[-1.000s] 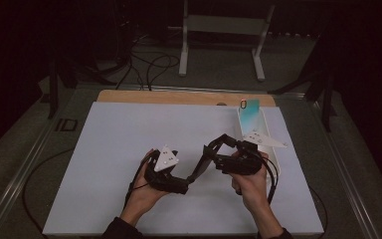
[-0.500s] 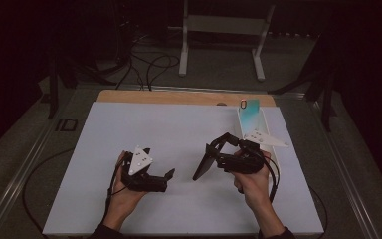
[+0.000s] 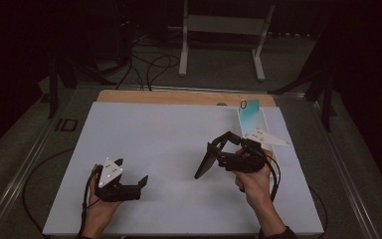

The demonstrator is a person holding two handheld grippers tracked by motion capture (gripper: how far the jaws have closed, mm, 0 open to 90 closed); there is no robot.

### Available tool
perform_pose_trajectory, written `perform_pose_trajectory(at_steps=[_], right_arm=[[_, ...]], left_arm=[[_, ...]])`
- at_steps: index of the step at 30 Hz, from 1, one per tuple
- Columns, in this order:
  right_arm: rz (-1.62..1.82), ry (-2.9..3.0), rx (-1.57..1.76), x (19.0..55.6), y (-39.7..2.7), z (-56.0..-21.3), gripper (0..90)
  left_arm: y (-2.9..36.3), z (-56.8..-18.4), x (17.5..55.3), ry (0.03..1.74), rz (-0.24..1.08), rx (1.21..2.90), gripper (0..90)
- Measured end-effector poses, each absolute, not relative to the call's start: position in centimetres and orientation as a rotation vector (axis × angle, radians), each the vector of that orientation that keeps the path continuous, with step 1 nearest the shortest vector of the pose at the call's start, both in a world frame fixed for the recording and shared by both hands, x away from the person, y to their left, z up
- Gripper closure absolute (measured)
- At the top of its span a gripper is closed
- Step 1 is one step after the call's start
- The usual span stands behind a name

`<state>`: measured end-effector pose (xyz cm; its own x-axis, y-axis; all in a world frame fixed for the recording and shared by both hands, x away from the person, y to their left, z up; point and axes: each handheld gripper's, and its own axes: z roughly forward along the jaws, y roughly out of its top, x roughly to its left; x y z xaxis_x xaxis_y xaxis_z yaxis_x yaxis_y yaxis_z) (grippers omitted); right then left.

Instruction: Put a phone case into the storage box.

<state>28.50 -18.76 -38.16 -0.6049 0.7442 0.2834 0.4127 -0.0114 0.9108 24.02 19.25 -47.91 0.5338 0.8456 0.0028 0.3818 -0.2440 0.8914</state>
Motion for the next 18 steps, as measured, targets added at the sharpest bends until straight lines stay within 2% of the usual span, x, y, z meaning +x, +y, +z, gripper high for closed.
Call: perform_pose_trajectory(at_steps=[10,18], right_arm=[[1.640,1.975,1.198,28.7,-18.8,-37.6,14.2],[1.614,1.952,1.193,29.7,-19.4,-36.9,14.2]], left_arm=[[21.9,-48.8,22.6,1.058,0.670,1.810,0.0],[22.0,-49.2,22.4,1.057,0.685,1.822,0.0]])
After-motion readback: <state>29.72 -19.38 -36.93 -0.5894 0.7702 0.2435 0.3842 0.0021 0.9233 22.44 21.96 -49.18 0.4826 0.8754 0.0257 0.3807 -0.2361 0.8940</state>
